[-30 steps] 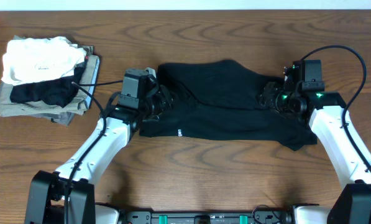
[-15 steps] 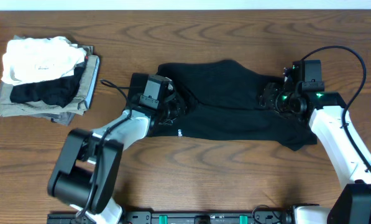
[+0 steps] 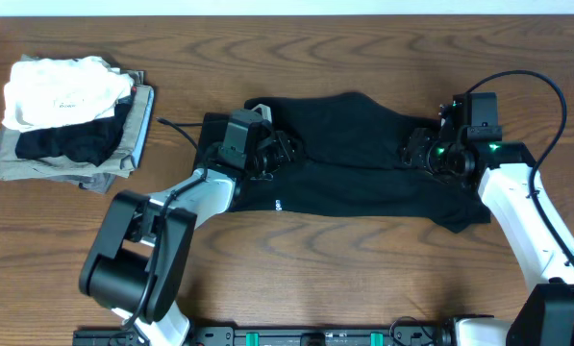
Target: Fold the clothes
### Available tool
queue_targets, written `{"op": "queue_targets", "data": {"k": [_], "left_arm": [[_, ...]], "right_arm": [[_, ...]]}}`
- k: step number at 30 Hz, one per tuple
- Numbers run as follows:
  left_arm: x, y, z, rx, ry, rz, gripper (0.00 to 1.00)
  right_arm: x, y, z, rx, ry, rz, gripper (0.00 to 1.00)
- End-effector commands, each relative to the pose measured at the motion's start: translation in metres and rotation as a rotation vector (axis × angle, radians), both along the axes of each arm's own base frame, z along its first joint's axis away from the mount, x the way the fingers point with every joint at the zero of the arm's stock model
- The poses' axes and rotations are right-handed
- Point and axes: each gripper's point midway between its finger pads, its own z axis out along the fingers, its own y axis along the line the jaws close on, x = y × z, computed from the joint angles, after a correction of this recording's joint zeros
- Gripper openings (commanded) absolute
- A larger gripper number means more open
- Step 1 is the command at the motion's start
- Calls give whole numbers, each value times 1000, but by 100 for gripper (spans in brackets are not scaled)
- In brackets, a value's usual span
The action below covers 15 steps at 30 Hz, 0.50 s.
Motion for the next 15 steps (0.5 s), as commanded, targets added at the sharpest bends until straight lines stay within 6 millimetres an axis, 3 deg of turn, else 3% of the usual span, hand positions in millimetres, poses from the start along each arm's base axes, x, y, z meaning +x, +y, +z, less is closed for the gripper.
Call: {"op": "queue_targets", "data": {"k": [1,9,12,15], "left_arm": [[1,-6,-17,8,18,-6,33],[7,-26,-32,-30,-25,-24,33],[13,-31,-20,-59,-76,-35,33],[17,-43,4,-118,-157,-97,33]], "right_arm": [[1,1,2,-14,-11,16,57],[1,1,2,-14,-8,16,57],[0,1,1,-15,-3,15,57],[-1,1,1,-15,0,16,57]]}}
